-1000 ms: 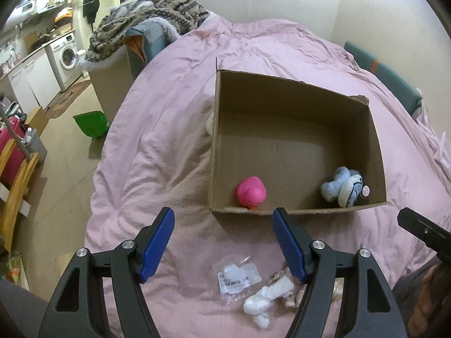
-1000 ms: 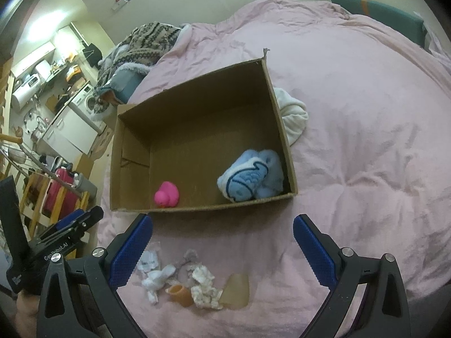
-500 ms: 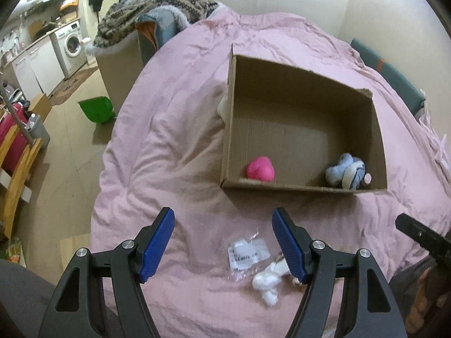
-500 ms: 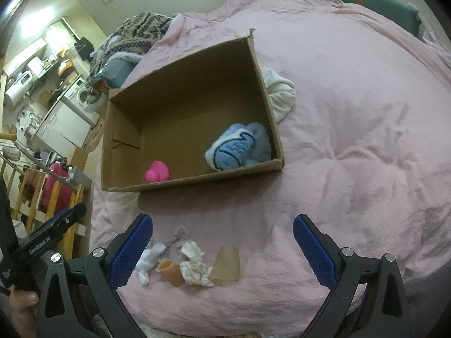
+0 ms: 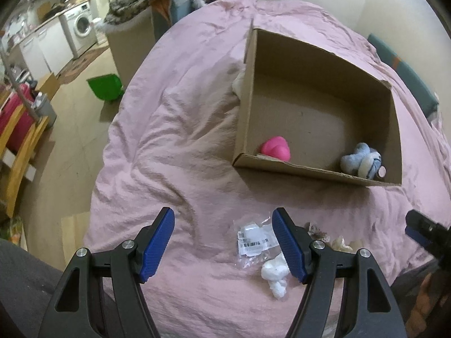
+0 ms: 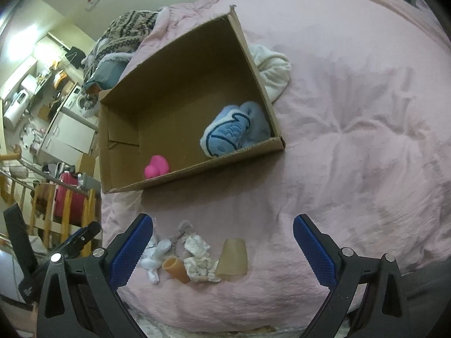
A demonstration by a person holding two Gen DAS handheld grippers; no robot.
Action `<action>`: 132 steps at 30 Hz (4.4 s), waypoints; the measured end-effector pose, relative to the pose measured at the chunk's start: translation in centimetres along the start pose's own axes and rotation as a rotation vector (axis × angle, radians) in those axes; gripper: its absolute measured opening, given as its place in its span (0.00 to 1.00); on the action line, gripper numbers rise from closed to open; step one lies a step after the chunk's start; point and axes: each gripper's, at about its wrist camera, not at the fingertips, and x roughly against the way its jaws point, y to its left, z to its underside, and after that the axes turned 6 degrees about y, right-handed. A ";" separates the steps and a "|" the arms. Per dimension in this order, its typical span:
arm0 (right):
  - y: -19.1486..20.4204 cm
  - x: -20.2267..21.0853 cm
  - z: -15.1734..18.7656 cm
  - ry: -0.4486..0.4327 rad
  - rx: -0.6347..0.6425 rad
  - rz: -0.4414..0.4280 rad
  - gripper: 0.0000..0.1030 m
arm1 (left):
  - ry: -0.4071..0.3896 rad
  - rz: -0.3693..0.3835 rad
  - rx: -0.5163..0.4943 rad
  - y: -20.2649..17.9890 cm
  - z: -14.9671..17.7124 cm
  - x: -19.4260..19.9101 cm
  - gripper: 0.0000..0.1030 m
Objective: Organize soft objects
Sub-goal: 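Grasp the beige silicone cup with the right tool while the left tool grasps the labeled plastic bag, then carry the plastic bag into the box with the left tool while the right tool carries the beige cup in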
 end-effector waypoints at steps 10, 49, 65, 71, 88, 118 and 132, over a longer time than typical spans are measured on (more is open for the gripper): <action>-0.7 -6.3 0.8 0.275 -0.037 0.019 0.52 | 0.033 -0.001 0.035 0.5 -0.3 -0.7 0.67; 0.0 -2.9 -0.4 0.097 -0.059 -0.156 0.11 | 0.311 0.074 0.025 -2.7 0.6 -10.2 0.31; 0.1 -2.7 -0.4 0.096 -0.044 -0.136 0.11 | 0.196 0.075 0.024 -1.3 0.1 -5.3 0.20; 0.4 -2.4 -0.2 0.091 -0.026 -0.124 0.11 | 0.182 0.052 0.024 -1.3 0.1 -5.2 0.20; 3.3 2.0 -1.5 -0.109 0.119 -0.197 0.11 | -0.134 0.076 -0.020 -2.1 -3.6 3.1 0.20; 5.7 -3.1 -7.4 -0.104 0.228 -0.063 0.12 | -0.188 0.090 -0.109 -5.5 -10.2 -2.0 0.20; 5.7 -5.2 -6.9 -0.044 0.212 -0.018 0.12 | -0.152 0.088 -0.157 -6.7 -9.4 -2.8 0.21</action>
